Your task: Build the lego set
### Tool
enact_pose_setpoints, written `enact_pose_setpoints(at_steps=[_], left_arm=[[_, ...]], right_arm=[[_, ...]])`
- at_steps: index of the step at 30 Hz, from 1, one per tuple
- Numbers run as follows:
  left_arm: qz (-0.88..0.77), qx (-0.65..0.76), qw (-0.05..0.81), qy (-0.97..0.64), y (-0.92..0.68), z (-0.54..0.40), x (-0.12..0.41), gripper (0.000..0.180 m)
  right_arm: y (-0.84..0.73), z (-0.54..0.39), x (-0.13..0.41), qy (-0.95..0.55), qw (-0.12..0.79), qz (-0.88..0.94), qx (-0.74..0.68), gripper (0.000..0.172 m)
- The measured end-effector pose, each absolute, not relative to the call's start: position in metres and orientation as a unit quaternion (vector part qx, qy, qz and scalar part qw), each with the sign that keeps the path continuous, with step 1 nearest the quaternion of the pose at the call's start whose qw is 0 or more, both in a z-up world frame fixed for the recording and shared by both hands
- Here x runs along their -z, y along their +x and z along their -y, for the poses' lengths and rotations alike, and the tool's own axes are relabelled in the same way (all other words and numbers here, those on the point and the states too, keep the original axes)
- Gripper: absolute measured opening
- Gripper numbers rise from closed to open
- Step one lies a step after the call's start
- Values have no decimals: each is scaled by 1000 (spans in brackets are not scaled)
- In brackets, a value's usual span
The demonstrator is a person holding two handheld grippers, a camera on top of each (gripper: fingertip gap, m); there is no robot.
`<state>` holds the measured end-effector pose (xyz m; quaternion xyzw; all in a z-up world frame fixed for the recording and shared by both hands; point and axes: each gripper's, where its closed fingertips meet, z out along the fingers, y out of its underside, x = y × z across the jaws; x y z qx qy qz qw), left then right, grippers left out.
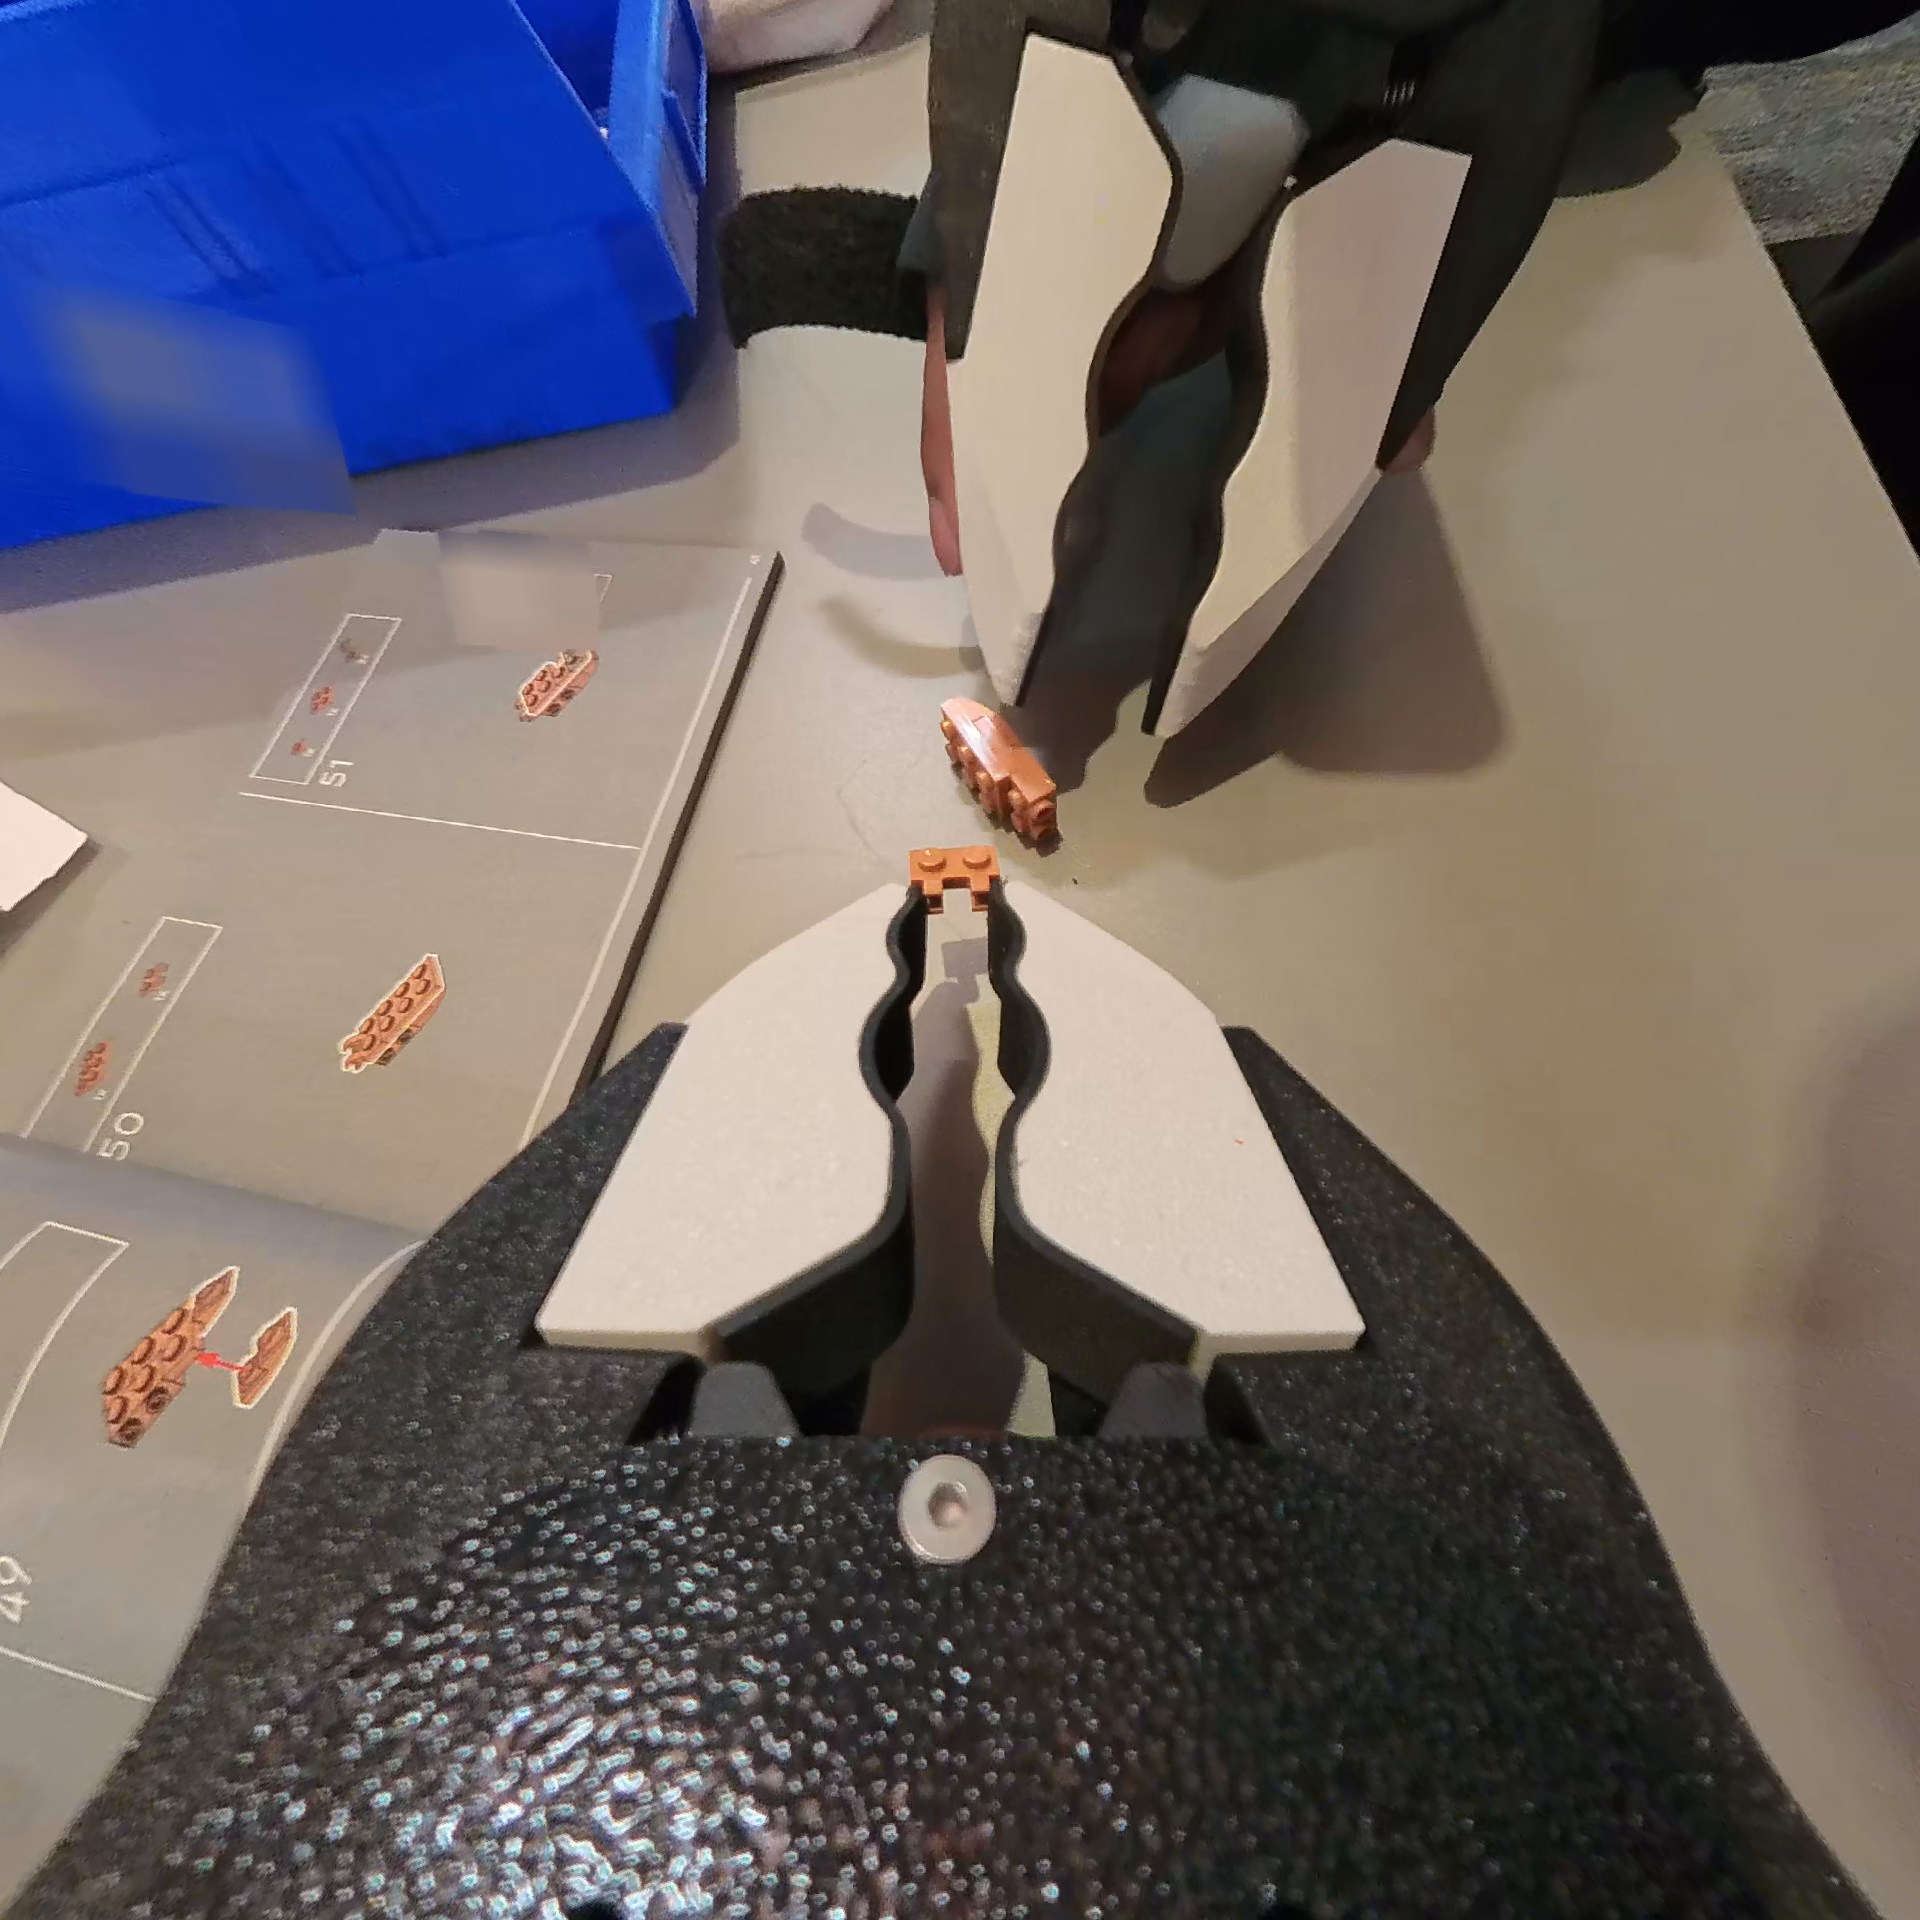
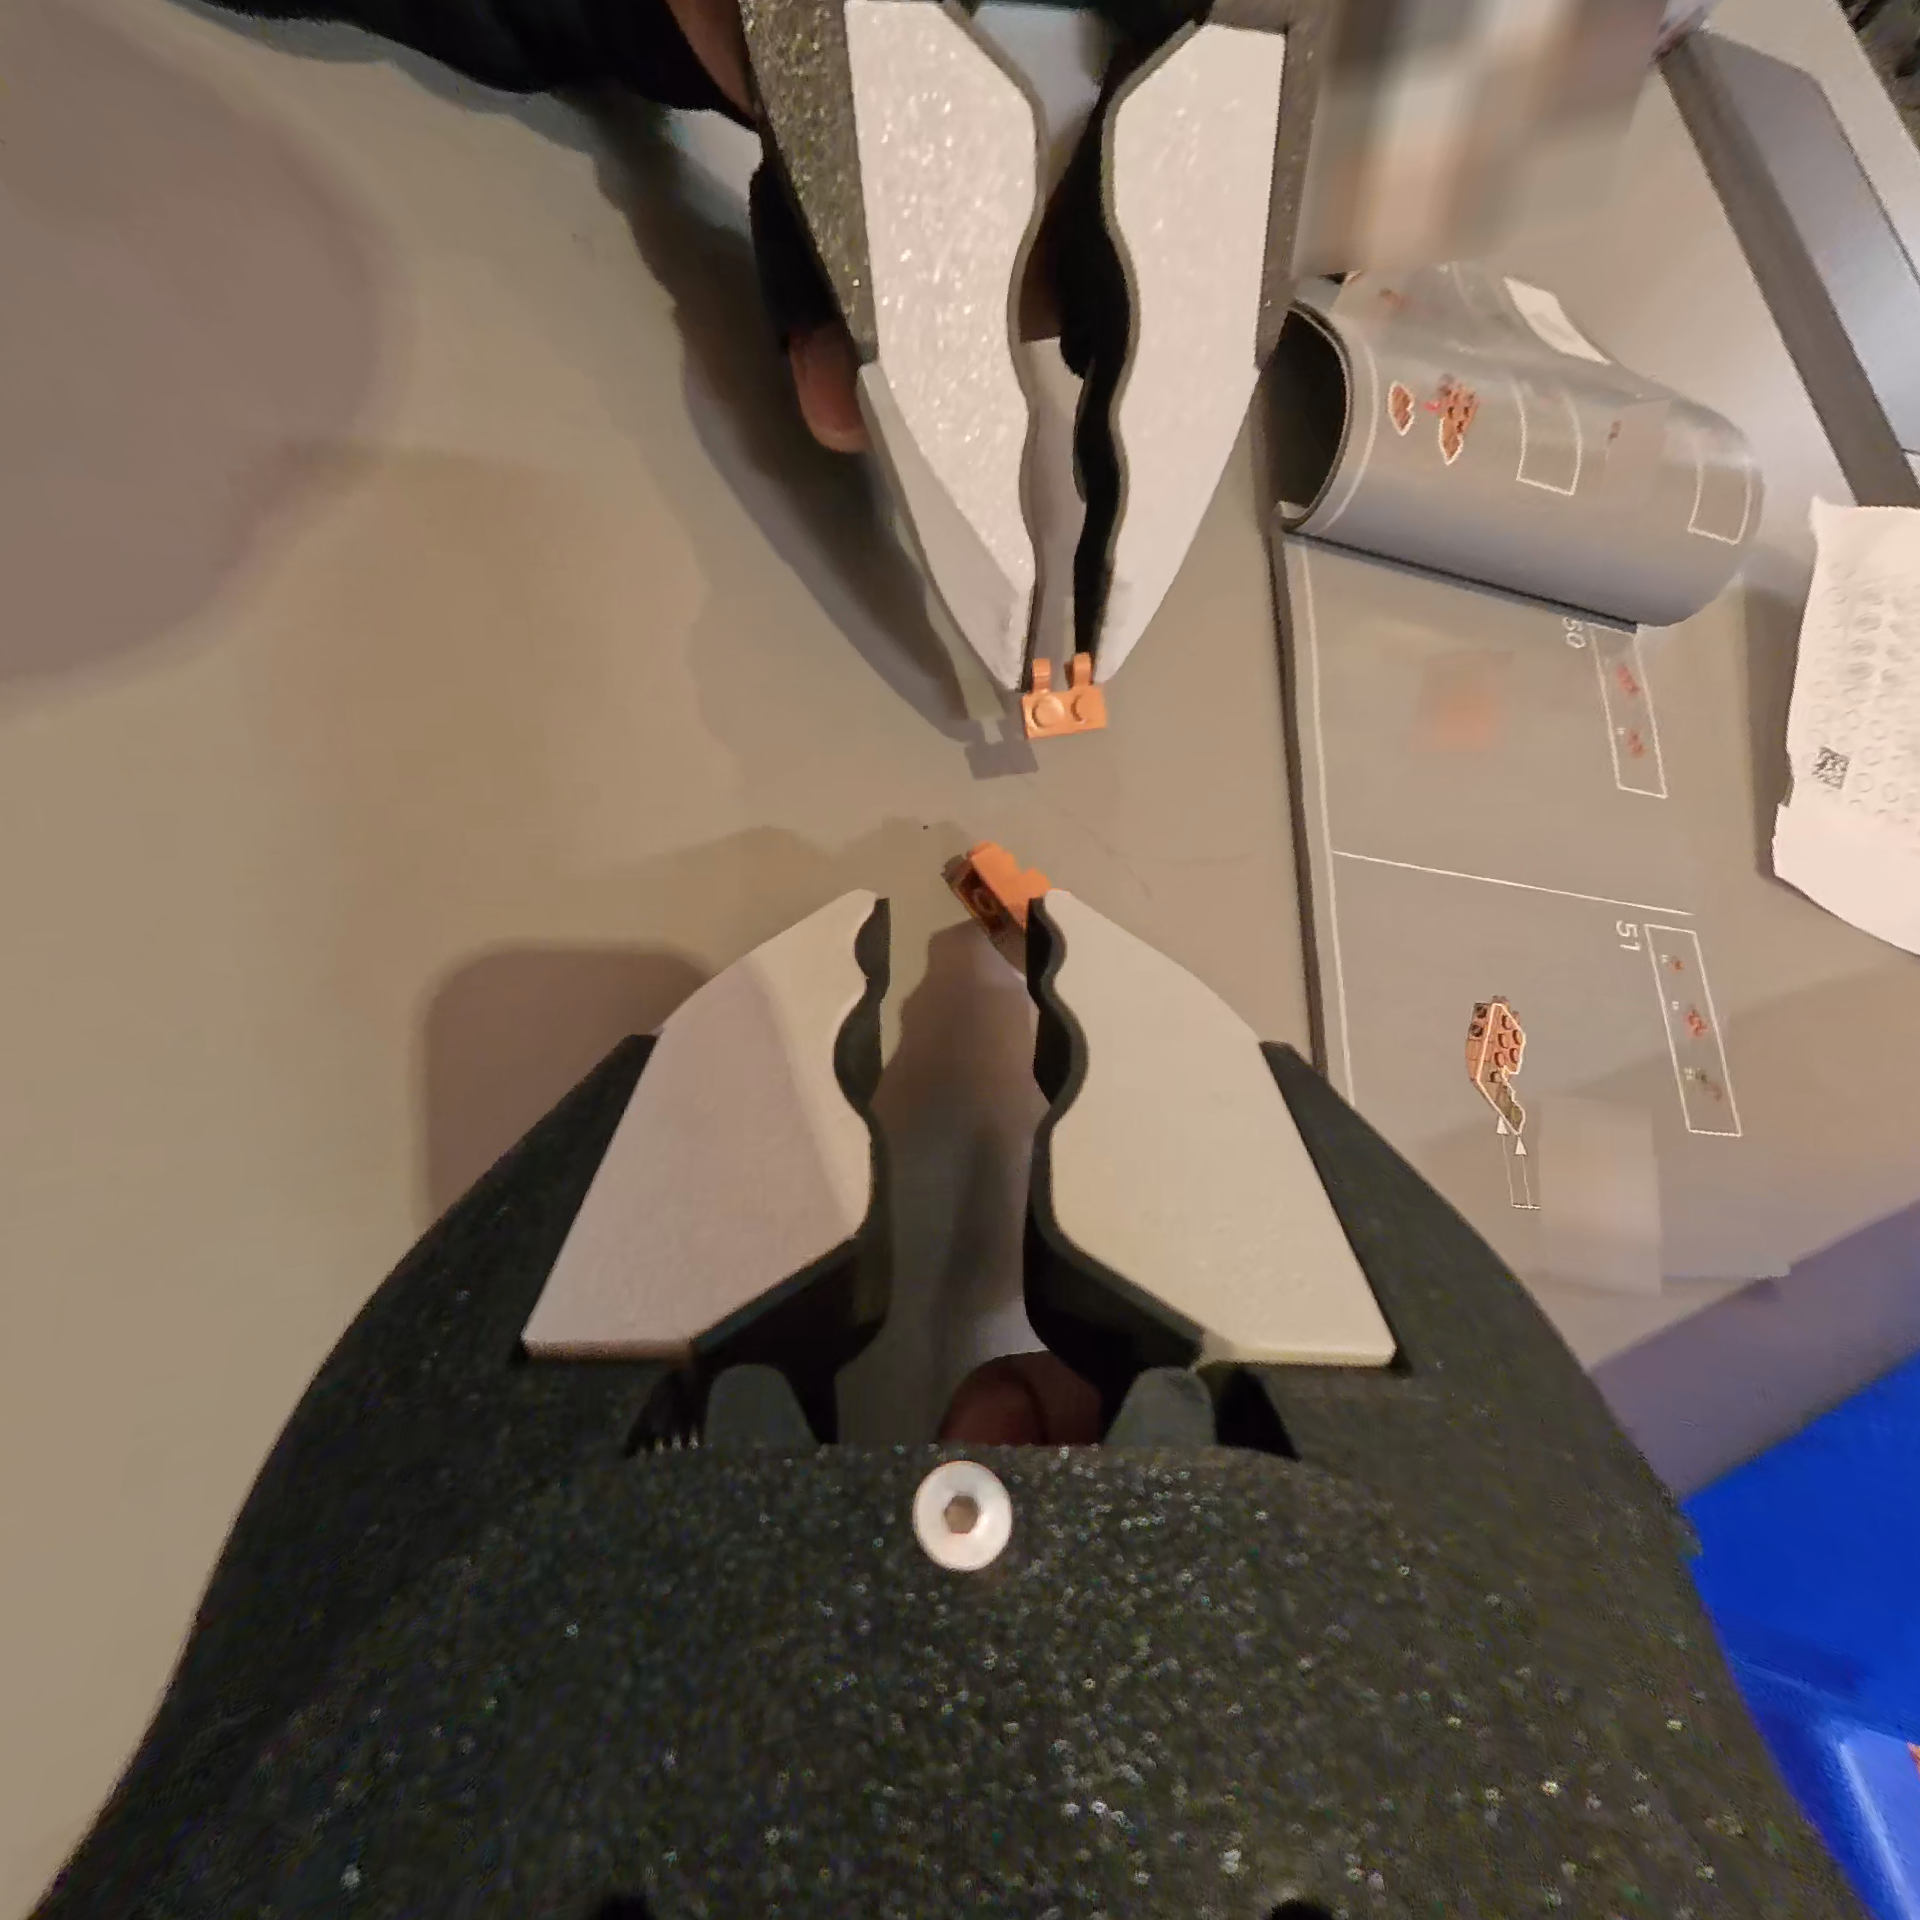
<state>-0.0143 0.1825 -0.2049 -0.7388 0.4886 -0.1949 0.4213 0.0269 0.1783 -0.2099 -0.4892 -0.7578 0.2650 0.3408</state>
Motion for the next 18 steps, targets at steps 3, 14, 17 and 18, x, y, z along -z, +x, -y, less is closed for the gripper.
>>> enact_pose_setpoints(at_steps=[3, 14, 17, 18], left_arm=[[-489, 195, 421, -739, -14, -183, 205, 11], [-489, 195, 421, -739, -14, -183, 205, 11], [-489, 195, 421, -739, -14, -182, 205, 11], [-489, 195, 421, -739, -14, -182, 205, 11]], right_arm=[[24, -180, 208, -493, 352, 750, -265, 25], [23, -177, 217, -503, 335, 754, -258, 25], [25, -177, 217, -503, 332, 755, -258, 25], [25, -177, 217, -502, 331, 756, -257, 25]])
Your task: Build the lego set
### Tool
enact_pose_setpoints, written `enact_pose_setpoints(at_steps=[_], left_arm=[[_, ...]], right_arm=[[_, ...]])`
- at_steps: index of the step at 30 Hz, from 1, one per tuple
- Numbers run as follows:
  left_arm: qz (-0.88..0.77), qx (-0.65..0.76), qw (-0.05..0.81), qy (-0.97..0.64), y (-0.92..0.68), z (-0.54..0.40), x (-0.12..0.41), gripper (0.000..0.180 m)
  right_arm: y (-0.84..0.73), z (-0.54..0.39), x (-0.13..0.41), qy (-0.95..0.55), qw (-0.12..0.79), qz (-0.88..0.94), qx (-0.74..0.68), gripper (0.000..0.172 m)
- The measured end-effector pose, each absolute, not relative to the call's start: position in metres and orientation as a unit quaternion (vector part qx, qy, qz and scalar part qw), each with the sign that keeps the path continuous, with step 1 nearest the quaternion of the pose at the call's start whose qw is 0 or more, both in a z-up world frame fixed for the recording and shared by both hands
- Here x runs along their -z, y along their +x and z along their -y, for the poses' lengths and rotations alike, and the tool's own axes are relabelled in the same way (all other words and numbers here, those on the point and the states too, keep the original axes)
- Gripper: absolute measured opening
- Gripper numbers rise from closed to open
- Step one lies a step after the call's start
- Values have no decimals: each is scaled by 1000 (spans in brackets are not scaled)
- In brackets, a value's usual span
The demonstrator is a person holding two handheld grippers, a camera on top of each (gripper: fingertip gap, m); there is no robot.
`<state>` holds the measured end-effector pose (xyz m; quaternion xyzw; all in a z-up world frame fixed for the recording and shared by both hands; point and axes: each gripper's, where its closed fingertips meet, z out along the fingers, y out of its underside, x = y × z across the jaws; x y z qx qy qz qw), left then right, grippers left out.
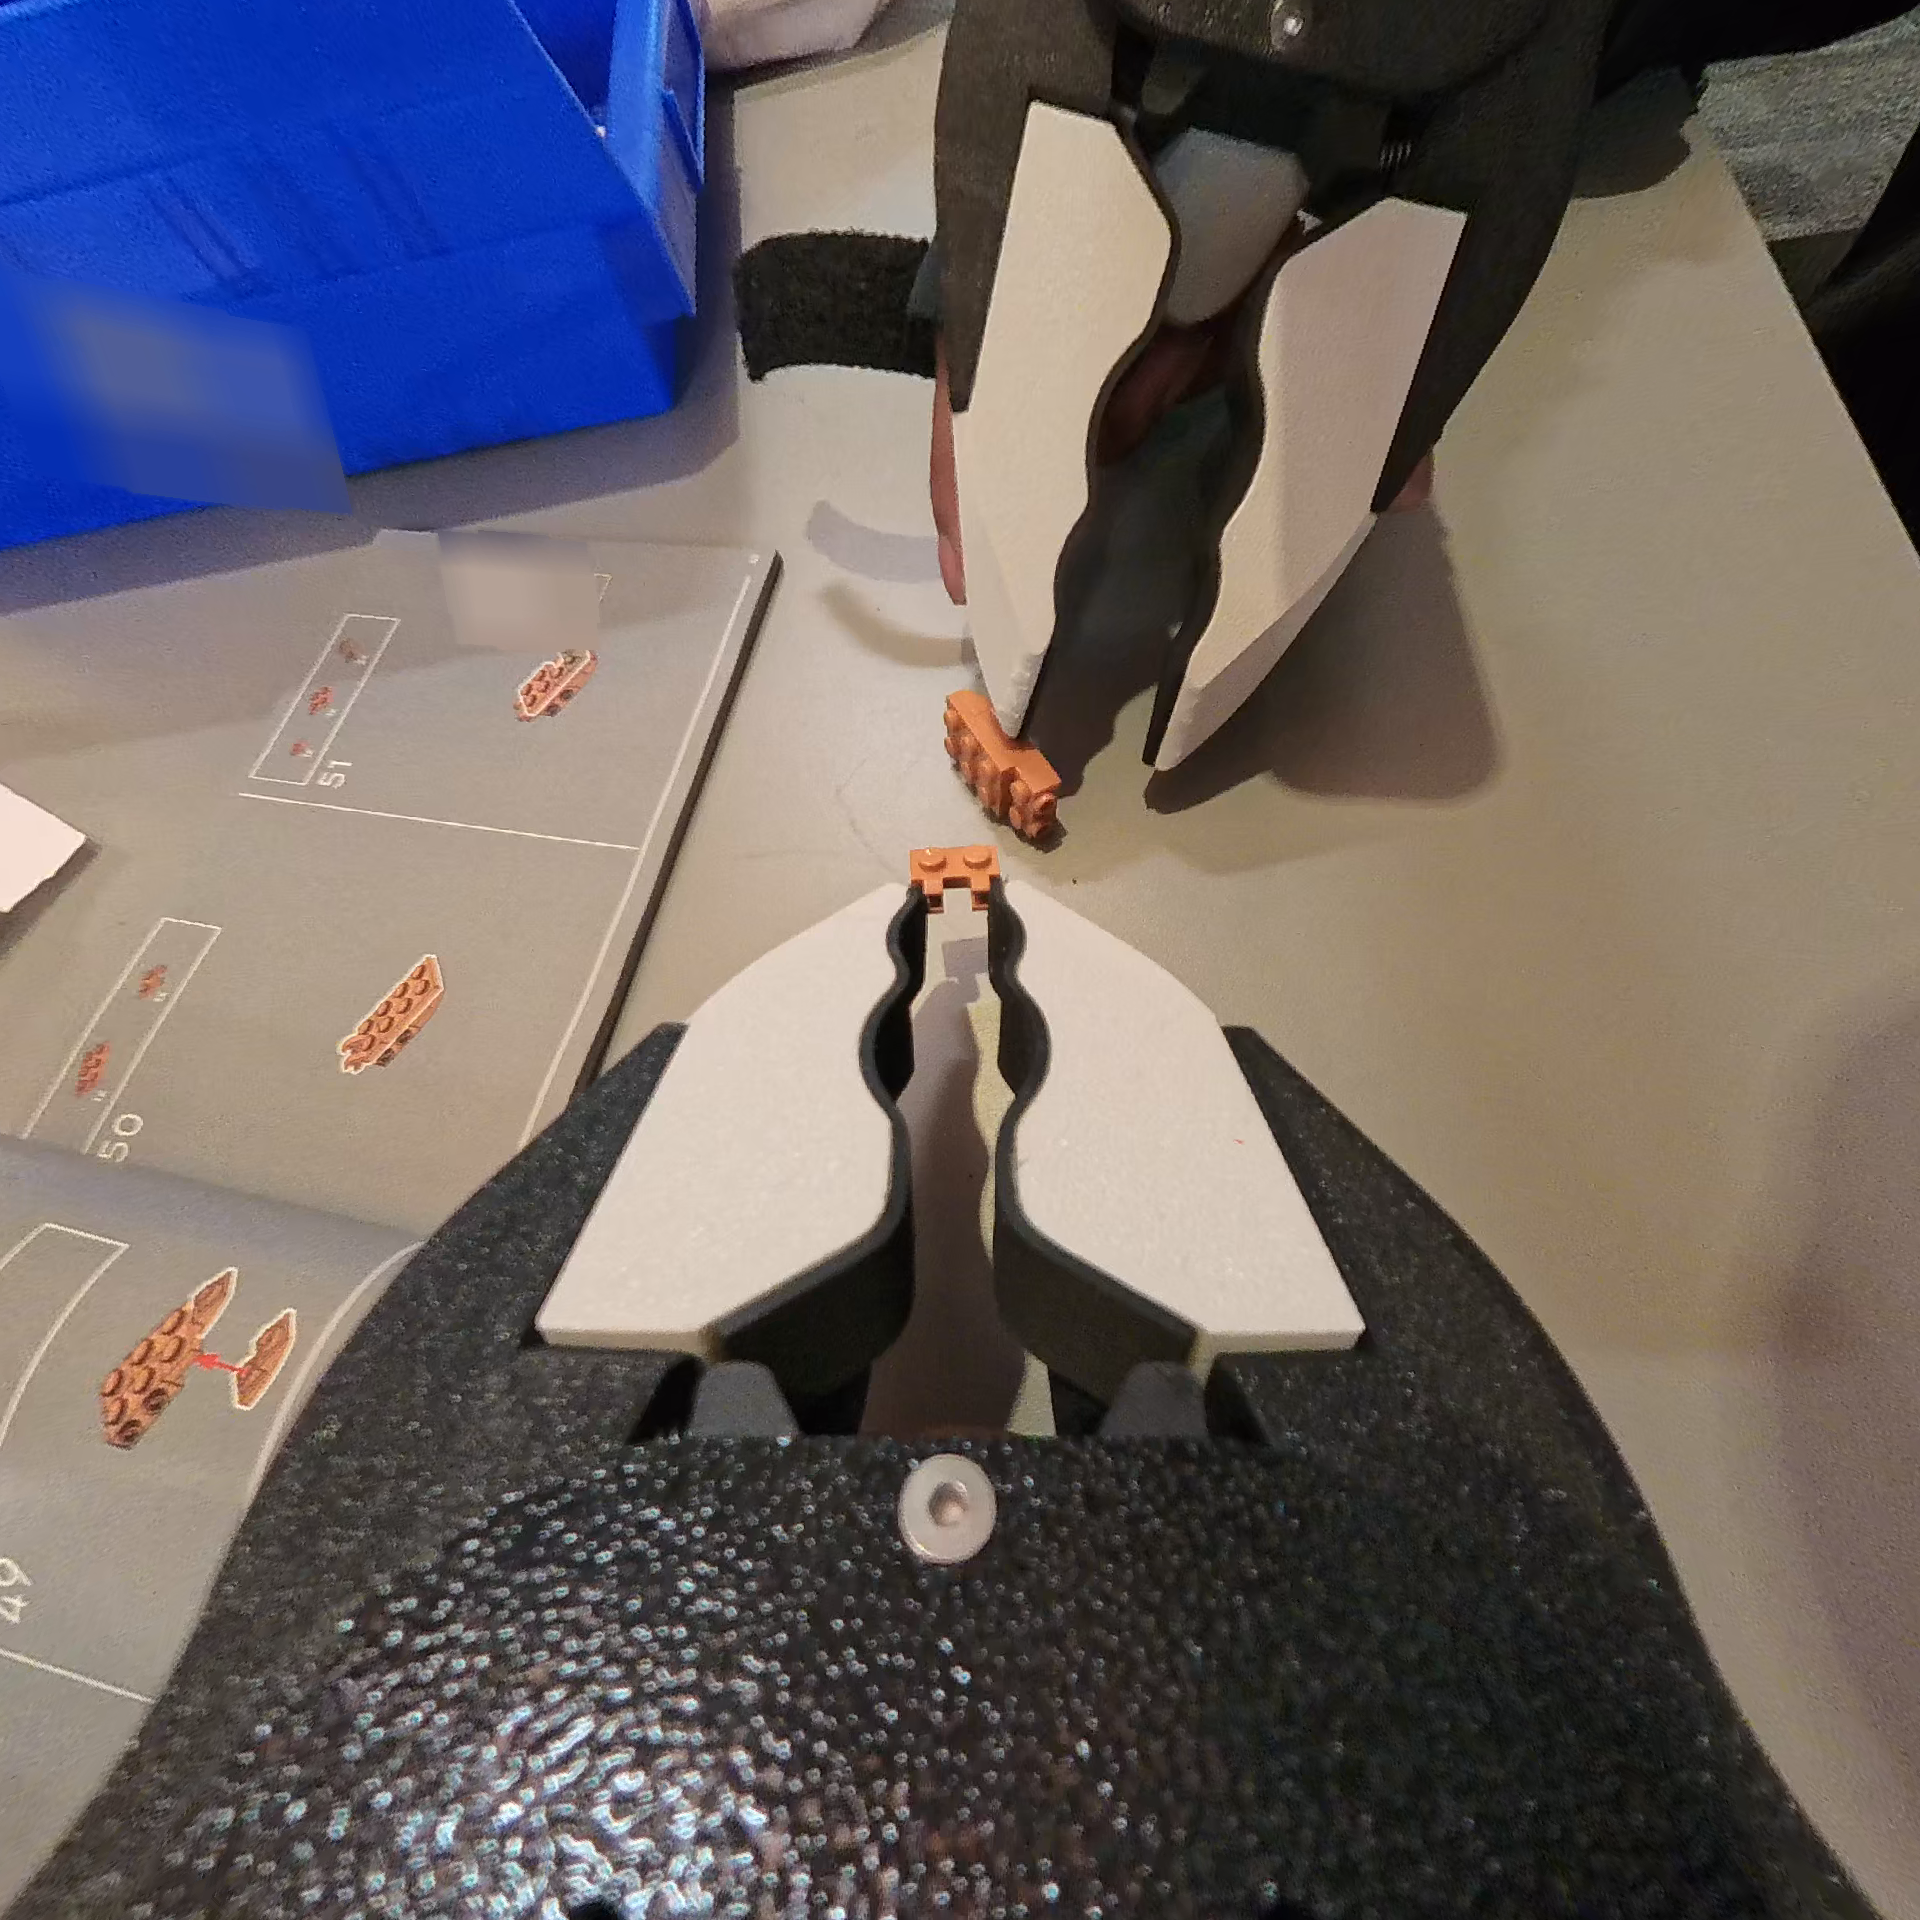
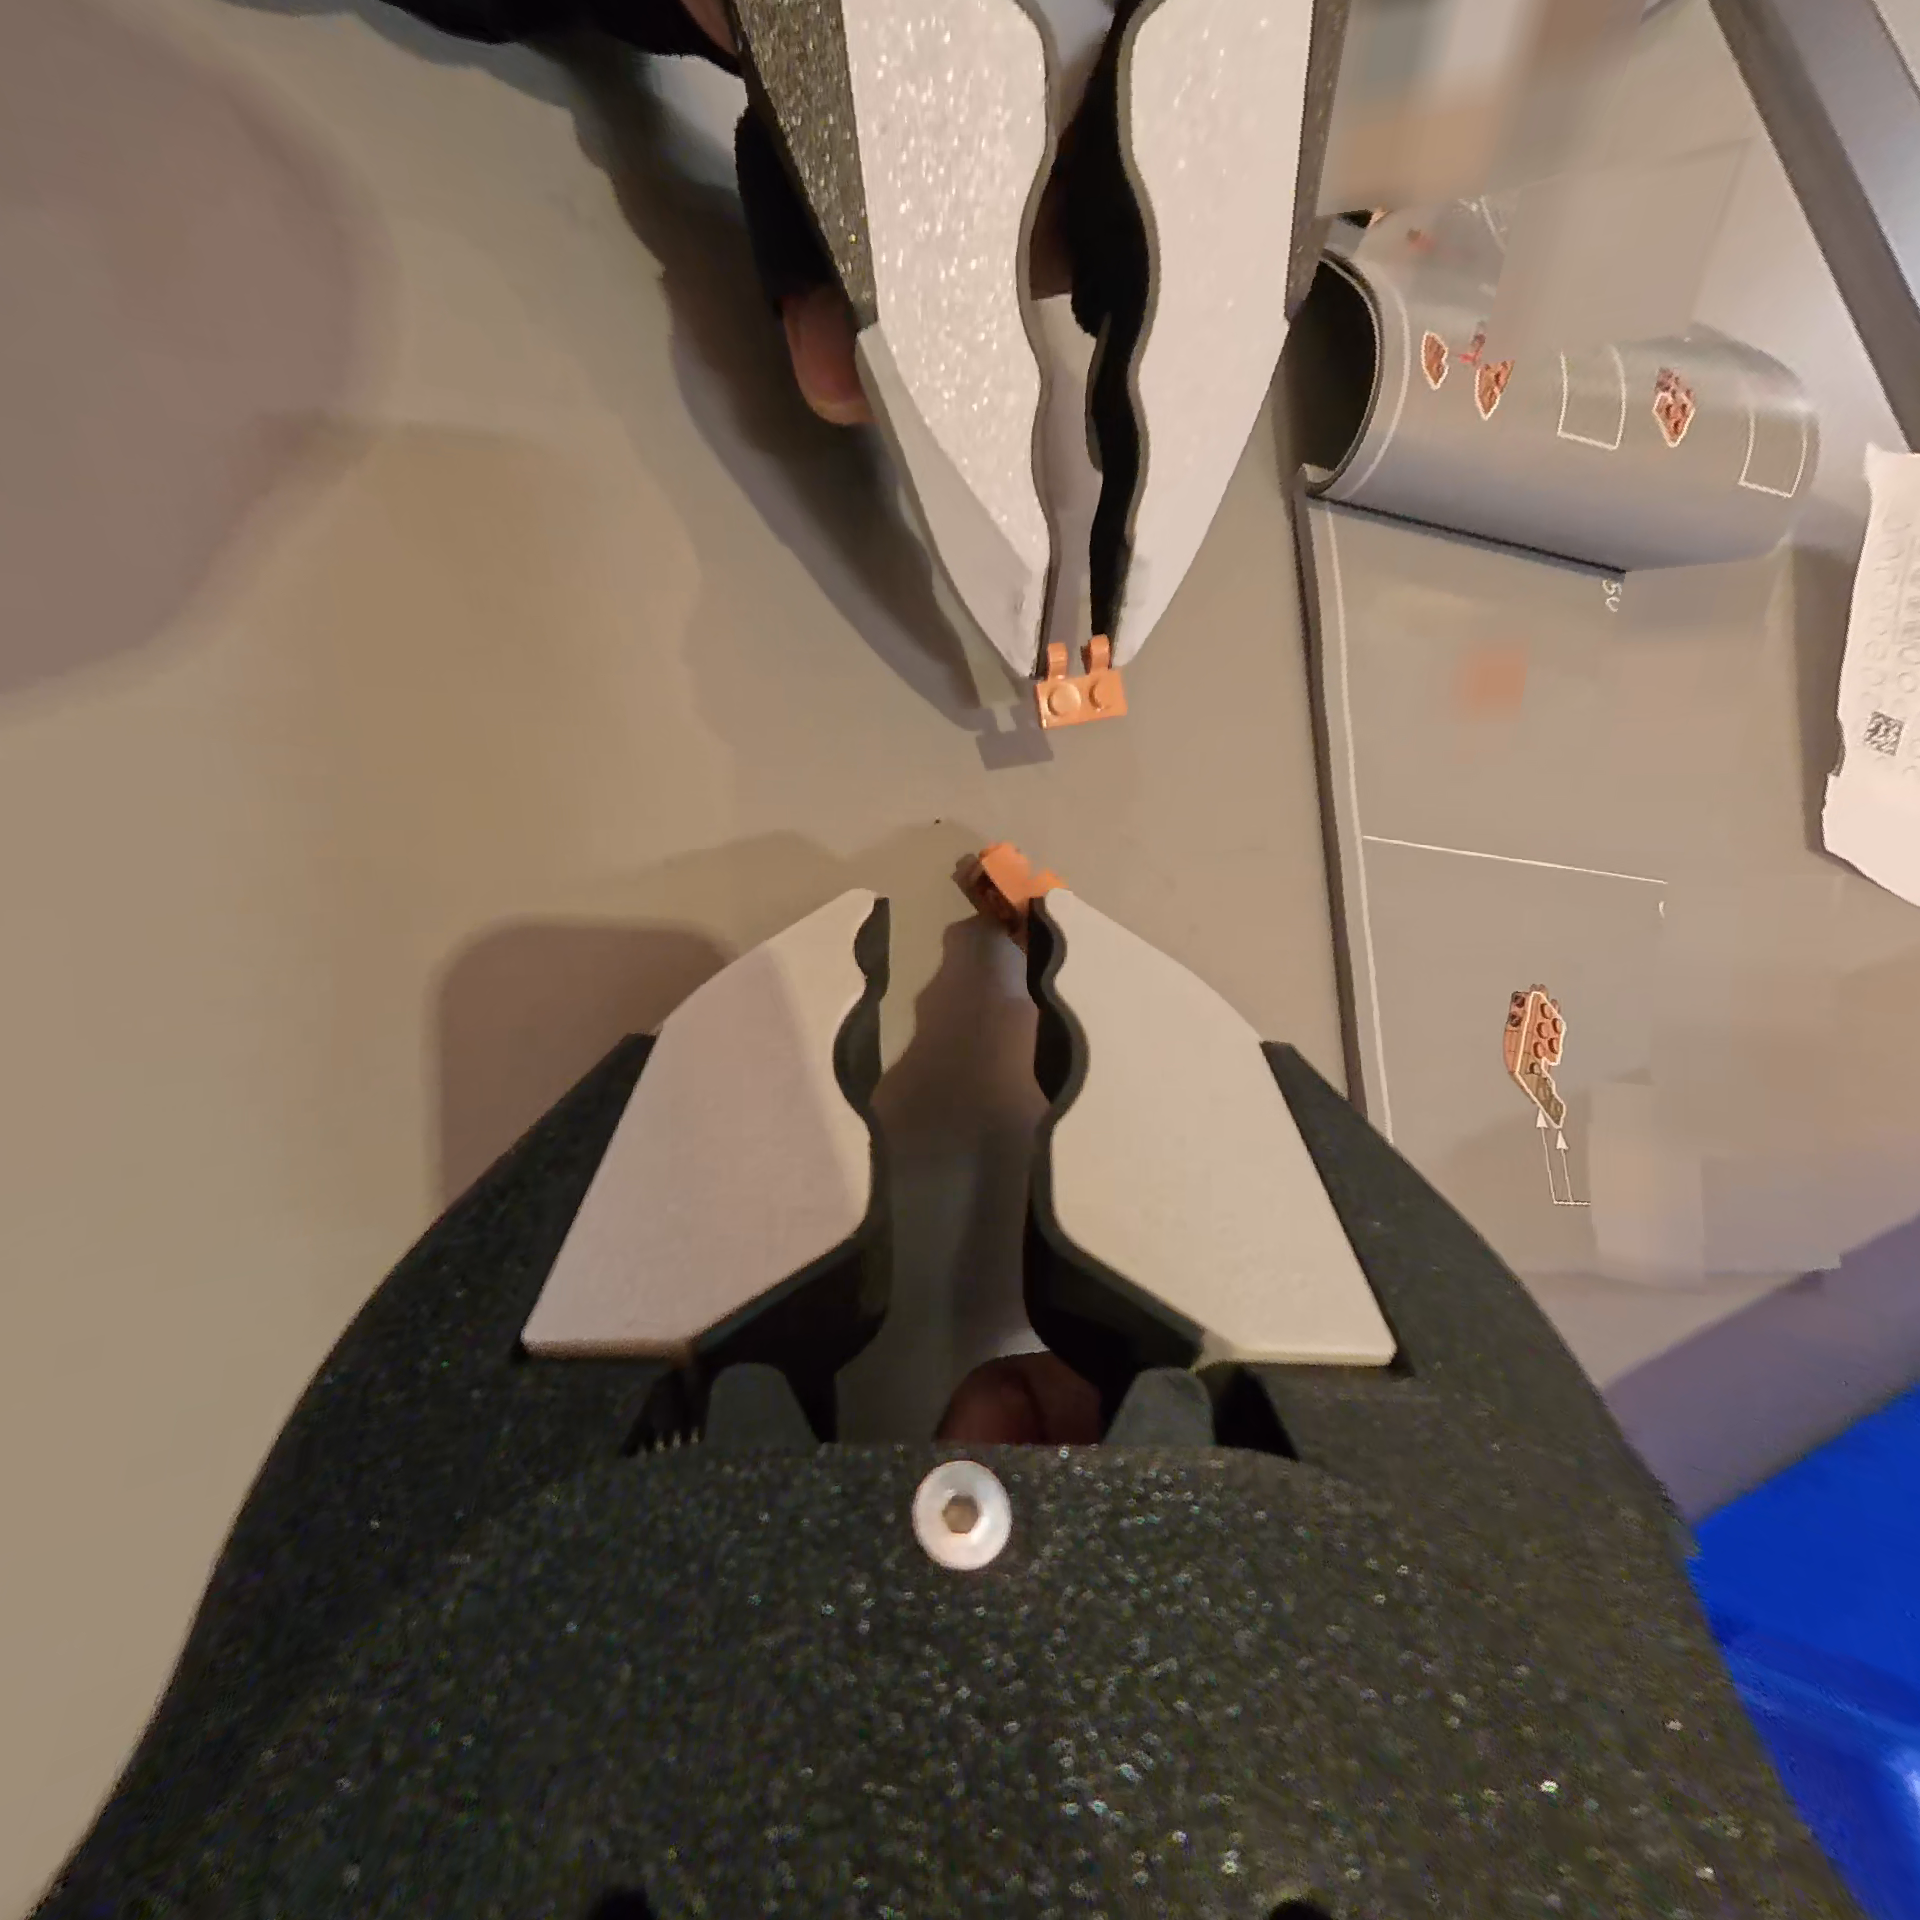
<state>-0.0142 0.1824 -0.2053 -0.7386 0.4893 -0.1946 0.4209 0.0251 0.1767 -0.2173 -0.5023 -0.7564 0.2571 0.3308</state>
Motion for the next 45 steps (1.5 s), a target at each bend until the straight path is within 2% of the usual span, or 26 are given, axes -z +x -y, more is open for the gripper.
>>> enact_pose_setpoints(at_steps=[16, 32, 45], left_arm=[[-490, 196, 421, -737, -13, -182, 205, 11], [-487, 194, 424, -739, -14, -183, 204, 11], [-489, 194, 423, -738, -12, -182, 204, 11]], right_arm=[[32, -172, 222, -490, 319, 775, -241, 24], [25, -195, 209, -528, 371, 731, -222, 24], [17, -178, 216, -533, 333, 737, -248, 23]])
